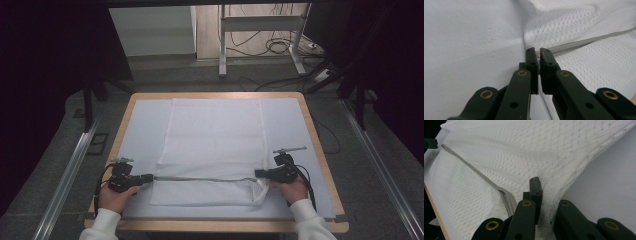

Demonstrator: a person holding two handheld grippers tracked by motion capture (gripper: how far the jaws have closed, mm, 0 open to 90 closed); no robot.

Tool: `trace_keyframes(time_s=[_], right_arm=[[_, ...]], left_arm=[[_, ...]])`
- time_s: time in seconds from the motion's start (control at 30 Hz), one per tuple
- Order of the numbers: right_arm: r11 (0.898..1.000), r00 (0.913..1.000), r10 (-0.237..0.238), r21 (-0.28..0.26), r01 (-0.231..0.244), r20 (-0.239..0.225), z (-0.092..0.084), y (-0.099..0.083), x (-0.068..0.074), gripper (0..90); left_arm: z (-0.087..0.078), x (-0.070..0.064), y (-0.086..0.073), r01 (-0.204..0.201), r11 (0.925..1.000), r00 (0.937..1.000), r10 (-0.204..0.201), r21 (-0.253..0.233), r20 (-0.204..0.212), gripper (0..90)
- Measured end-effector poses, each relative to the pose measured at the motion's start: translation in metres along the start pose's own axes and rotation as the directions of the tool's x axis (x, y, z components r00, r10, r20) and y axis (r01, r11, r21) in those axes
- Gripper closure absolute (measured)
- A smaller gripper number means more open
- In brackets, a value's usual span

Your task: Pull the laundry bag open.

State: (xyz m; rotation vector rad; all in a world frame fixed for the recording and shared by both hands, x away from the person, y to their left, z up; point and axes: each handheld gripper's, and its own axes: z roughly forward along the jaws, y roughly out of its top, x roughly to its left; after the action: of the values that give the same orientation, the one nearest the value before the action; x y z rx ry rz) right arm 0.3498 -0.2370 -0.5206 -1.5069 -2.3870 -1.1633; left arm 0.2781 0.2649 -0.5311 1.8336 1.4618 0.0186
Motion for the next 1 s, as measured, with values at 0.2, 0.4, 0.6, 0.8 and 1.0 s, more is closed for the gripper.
trace_keyframes(time_s=[0.2, 0.4, 0.6, 0.8, 1.0], right_arm=[[1.000, 0.9998, -0.015, -0.003, 0.015, 0.016, 0.001, -0.001, 0.001, 85.6], [0.999, 0.9989, -0.028, -0.028, 0.029, 0.038, -0.006, -0.001, 0.004, 42.6], [0.987, 0.9954, -0.036, -0.154, 0.049, 0.089, -0.031, -0.005, 0.007, 27.9], [0.966, 0.9818, -0.099, -0.221, 0.134, 0.162, -0.051, -0.014, 0.002, 26.0], [0.966, 0.9767, -0.084, -0.225, 0.128, 0.198, -0.065, -0.026, -0.024, 24.2]], left_arm=[[0.001, -0.004, -0.001, -0.023, 0.9997, 0.9997, 0.022, -0.012, -0.014, 85.8], [-0.008, -0.016, 0.001, -0.070, 0.9937, 0.9968, 0.066, -0.087, -0.044, 59.6], [-0.014, -0.033, 0.007, -0.157, 0.9733, 0.9875, 0.154, -0.167, -0.033, 40.1], [-0.010, -0.034, 0.008, -0.217, 0.9604, 0.9763, 0.213, -0.175, -0.039, 32.6], [-0.007, -0.025, 0.009, -0.202, 0.9653, 0.9788, 0.193, -0.165, -0.068, 31.2]])
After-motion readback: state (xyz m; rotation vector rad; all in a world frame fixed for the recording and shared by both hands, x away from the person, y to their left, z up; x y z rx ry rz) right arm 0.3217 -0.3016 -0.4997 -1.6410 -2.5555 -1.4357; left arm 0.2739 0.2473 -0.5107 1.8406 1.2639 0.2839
